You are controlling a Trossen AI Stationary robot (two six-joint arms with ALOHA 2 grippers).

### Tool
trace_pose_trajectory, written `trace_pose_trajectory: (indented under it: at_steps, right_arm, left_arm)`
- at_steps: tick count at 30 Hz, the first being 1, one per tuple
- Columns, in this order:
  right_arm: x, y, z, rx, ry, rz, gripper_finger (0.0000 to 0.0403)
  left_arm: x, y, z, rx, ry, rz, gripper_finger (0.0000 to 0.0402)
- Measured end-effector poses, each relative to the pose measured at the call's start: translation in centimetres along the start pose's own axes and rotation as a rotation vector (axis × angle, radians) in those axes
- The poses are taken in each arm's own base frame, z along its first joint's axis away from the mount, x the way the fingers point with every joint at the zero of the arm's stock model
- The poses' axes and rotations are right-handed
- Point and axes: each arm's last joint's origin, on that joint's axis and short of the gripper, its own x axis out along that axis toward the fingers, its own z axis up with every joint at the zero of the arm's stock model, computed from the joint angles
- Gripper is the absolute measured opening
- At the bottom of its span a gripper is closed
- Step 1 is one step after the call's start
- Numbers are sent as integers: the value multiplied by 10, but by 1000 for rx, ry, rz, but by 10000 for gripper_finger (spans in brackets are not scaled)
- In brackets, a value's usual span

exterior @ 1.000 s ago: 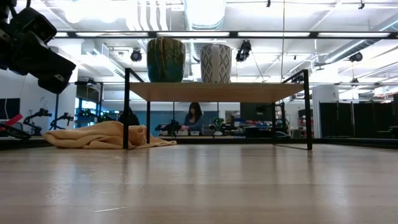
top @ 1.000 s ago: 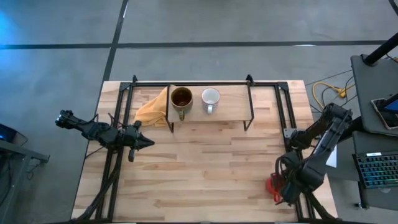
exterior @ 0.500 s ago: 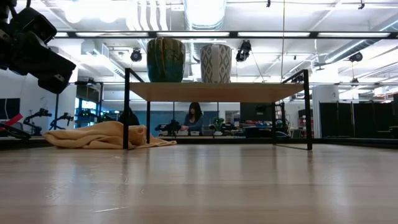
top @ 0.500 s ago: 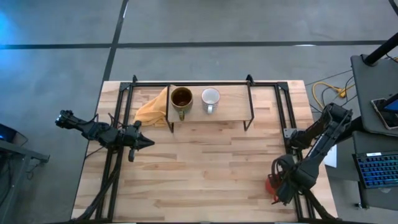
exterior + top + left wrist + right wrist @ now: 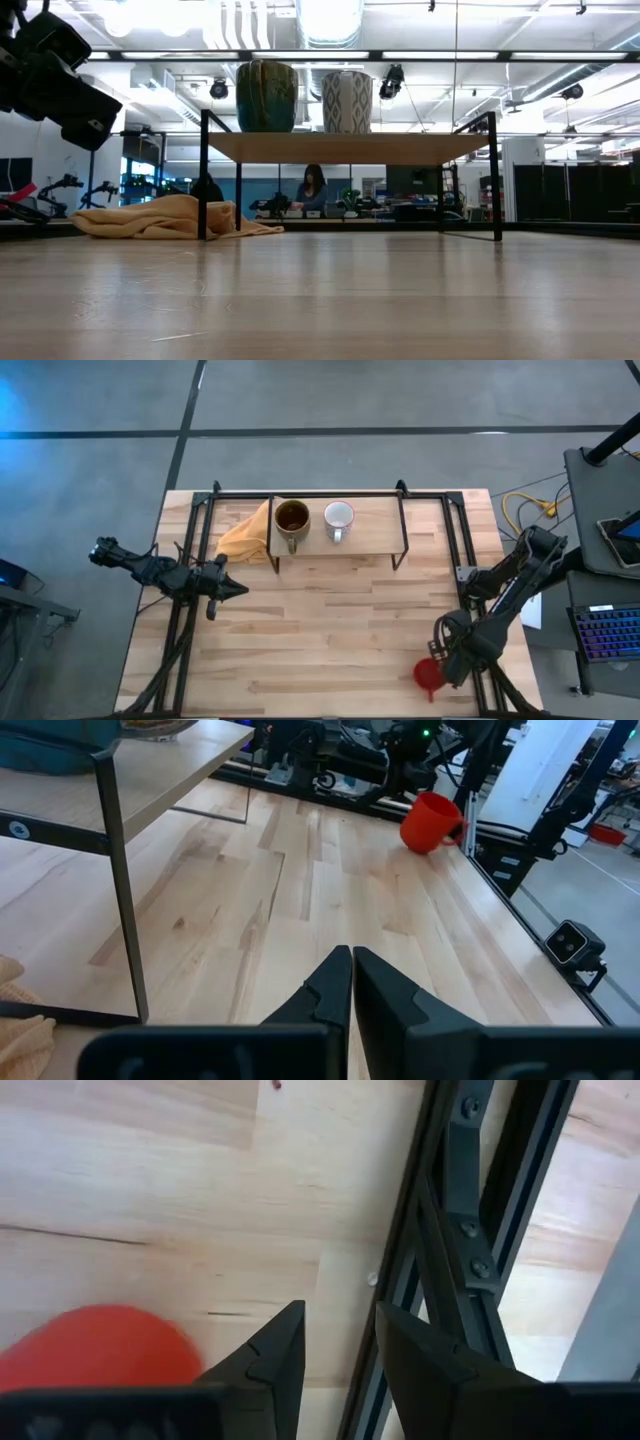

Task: Stack small to large cups/mugs on shelf
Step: Put the red mug on the shelf

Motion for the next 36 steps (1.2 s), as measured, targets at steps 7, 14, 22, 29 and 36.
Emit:
trace_pose_trajectory:
  at_steps: [7, 14, 22, 29, 36]
  right_arm:
    - [-25, -1, -4, -10, -20, 37, 118]
    - [-44, -3, -6, -15, -27, 50, 114]
    - [-60, 15, -21, -94, -4, 281, 113]
    - [-46, 18, -22, -88, -10, 227, 122]
    - [-47, 22, -26, -160, 19, 264, 123]
  left_arm:
    - [0, 0, 0, 0, 1, 0, 0]
    - [0, 0, 0, 0, 1, 0, 0]
    - [0, 0, 0, 0, 1, 0, 0]
    - [0, 0, 0, 0, 1, 0, 0]
    - [0, 0, 0, 0, 1, 0, 0]
